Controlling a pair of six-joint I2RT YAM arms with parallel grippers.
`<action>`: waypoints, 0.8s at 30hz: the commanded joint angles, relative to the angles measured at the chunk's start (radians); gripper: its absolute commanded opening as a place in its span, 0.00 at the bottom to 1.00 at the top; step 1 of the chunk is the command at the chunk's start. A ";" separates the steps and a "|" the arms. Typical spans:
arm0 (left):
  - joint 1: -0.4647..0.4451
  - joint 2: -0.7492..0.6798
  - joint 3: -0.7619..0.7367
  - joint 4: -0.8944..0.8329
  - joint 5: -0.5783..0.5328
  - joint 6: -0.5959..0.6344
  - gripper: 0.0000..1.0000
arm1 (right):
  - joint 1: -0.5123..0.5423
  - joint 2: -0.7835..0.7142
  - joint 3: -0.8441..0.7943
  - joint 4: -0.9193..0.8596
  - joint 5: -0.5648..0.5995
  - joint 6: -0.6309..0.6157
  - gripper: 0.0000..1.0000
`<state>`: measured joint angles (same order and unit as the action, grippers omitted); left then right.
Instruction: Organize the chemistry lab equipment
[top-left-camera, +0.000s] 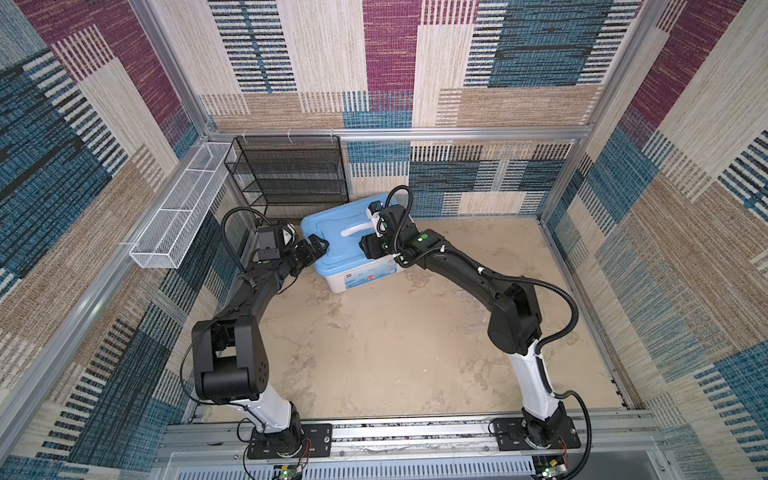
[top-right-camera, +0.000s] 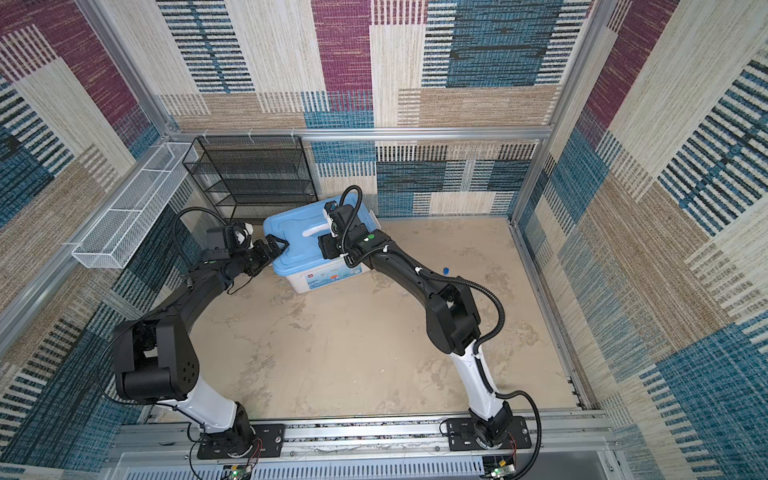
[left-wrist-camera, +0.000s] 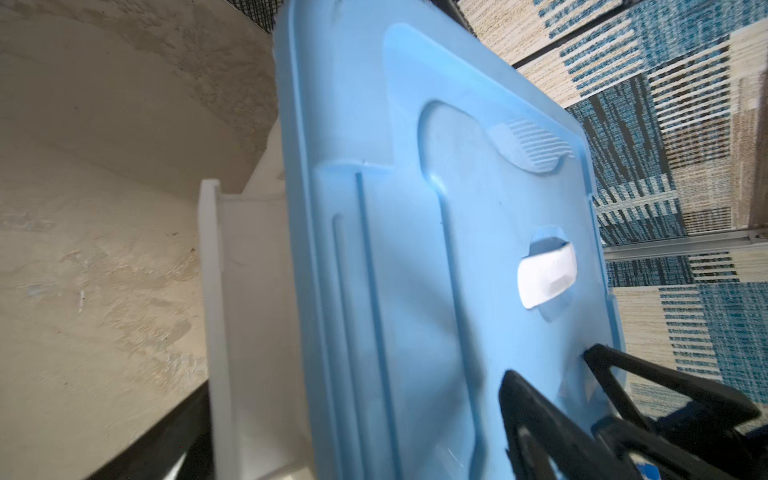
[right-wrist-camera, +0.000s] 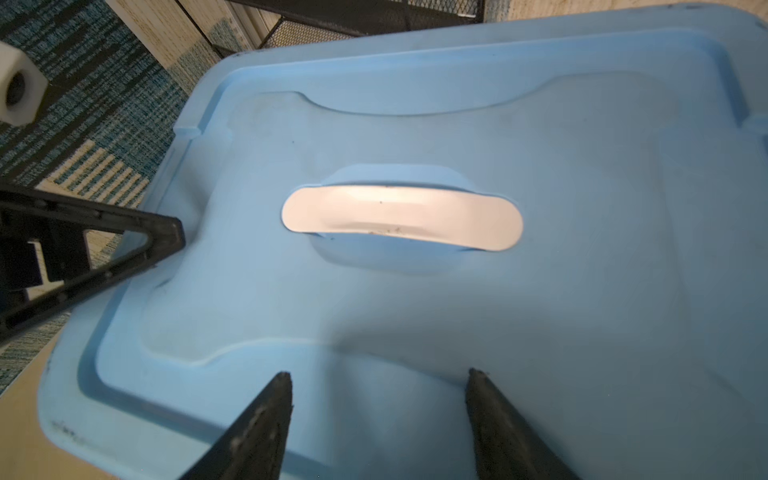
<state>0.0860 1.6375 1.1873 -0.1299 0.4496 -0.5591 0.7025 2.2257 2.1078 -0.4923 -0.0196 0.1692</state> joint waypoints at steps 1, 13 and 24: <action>-0.005 0.004 0.015 0.011 -0.026 0.004 0.95 | -0.009 0.065 0.085 -0.059 0.000 -0.017 0.68; -0.072 -0.018 0.082 -0.166 -0.203 0.083 0.72 | -0.026 0.011 -0.004 0.021 -0.024 -0.023 0.68; -0.172 -0.004 0.196 -0.314 -0.387 0.180 0.55 | -0.126 -0.139 -0.119 0.186 -0.188 -0.001 0.78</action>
<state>-0.0715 1.6176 1.3594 -0.3706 0.1413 -0.4423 0.6086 2.1250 2.0148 -0.4080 -0.1635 0.1539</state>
